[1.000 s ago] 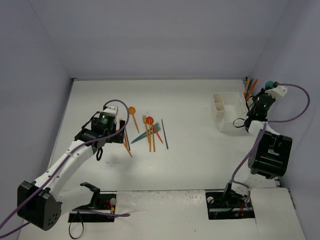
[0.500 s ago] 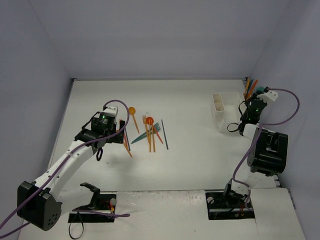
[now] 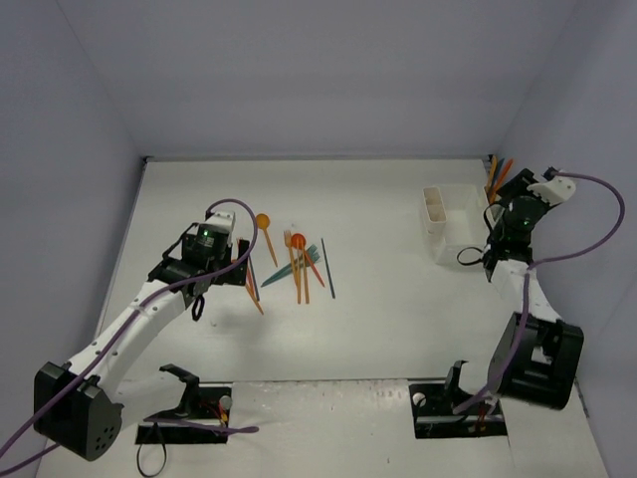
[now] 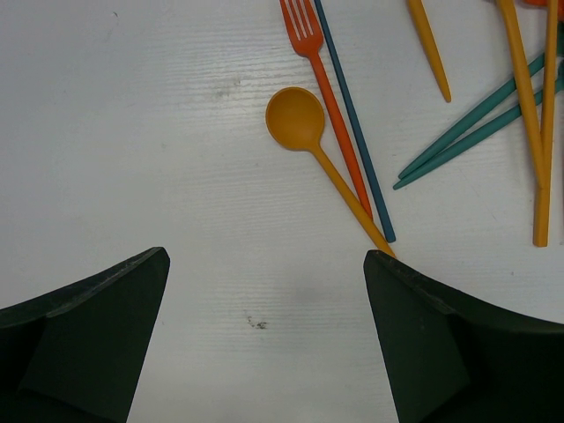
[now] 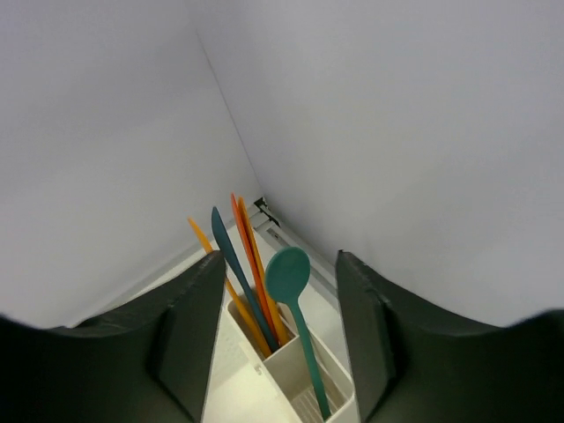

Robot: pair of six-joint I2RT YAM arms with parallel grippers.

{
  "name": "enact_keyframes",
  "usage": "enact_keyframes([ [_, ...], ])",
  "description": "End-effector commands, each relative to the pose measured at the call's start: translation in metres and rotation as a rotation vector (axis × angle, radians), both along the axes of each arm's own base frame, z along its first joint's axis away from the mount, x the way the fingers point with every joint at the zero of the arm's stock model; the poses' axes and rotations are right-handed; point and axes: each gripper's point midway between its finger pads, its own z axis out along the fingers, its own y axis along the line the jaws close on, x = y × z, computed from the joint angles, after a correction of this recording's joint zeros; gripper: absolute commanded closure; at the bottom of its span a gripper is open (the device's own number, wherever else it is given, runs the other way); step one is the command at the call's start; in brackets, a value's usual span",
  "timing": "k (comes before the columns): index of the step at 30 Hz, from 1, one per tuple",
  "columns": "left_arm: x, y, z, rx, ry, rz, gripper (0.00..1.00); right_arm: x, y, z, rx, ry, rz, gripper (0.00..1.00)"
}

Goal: Sort the eating utensils into containers

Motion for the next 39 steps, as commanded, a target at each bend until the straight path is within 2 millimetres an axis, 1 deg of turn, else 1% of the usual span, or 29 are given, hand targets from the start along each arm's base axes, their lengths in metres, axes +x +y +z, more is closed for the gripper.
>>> enact_keyframes([
  [1, 0.011, -0.006, 0.021, -0.047, -0.081, -0.011, 0.09, -0.031, 0.002, 0.074, -0.011, -0.071, -0.051, 0.46],
  [3, 0.01, -0.006, 0.022, -0.05, -0.082, -0.012, 0.09, -0.047, 0.007, 0.093, -0.007, -0.096, -0.053, 0.44],
  [4, 0.009, -0.007, 0.023, -0.055, -0.079, -0.012, 0.09, -0.051, 0.009, 0.095, 0.001, -0.081, -0.05, 0.44],
  [5, 0.009, -0.008, 0.023, -0.062, -0.079, -0.014, 0.09, -0.061, 0.012, 0.106, 0.006, -0.101, -0.049, 0.43],
  [9, 0.006, -0.015, 0.02, -0.112, -0.054, -0.003, 0.09, -0.072, 0.029, 0.12, 0.036, -0.089, 0.026, 0.4],
  [11, 0.007, -0.024, 0.02, -0.158, -0.032, 0.0, 0.09, -0.076, 0.042, 0.126, 0.042, -0.077, 0.088, 0.38],
  [12, 0.008, -0.028, 0.02, -0.18, -0.02, 0.007, 0.09, -0.077, 0.051, 0.126, 0.04, -0.064, 0.11, 0.38],
  [14, 0.011, -0.035, 0.015, -0.217, 0.012, 0.037, 0.09, -0.075, 0.071, 0.118, 0.038, -0.015, 0.165, 0.38],
  [16, 0.018, -0.04, 0.012, -0.241, 0.037, 0.068, 0.09, -0.074, 0.083, 0.105, 0.048, 0.029, 0.215, 0.38],
  [18, 0.024, -0.041, 0.007, -0.232, 0.067, 0.1, 0.13, -0.069, 0.1, 0.092, 0.068, 0.069, 0.284, 0.38],
  [19, 0.027, -0.041, 0.005, -0.224, 0.083, 0.123, 0.15, -0.067, 0.111, 0.084, 0.081, 0.085, 0.328, 0.38],
  [20, 0.031, -0.041, -0.001, -0.212, 0.109, 0.154, 0.17, -0.066, 0.117, 0.078, 0.085, 0.102, 0.351, 0.38],
  [23, 0.04, -0.046, -0.017, -0.225, 0.17, 0.22, 0.31, -0.061, 0.142, 0.057, 0.101, 0.159, 0.454, 0.38],
  [25, 0.041, -0.049, -0.029, -0.243, 0.205, 0.276, 0.4, -0.062, 0.152, 0.047, 0.113, 0.185, 0.489, 0.38],
  [28, 0.038, -0.051, -0.049, -0.266, 0.252, 0.366, 0.49, -0.065, 0.162, 0.036, 0.116, 0.209, 0.525, 0.37],
  [29, 0.036, -0.051, -0.055, -0.275, 0.266, 0.396, 0.5, -0.066, 0.169, 0.031, 0.118, 0.219, 0.547, 0.37],
  [32, 0.033, -0.052, -0.068, -0.286, 0.293, 0.45, 0.52, -0.07, 0.179, 0.024, 0.117, 0.235, 0.575, 0.36],
  [34, 0.032, -0.053, -0.072, -0.289, 0.3, 0.468, 0.56, -0.073, 0.19, 0.014, 0.124, 0.255, 0.623, 0.36],
  [39, 0.026, -0.06, -0.079, -0.274, 0.316, 0.472, 0.57, -0.081, 0.201, 0.004, 0.137, 0.269, 0.658, 0.35],
])
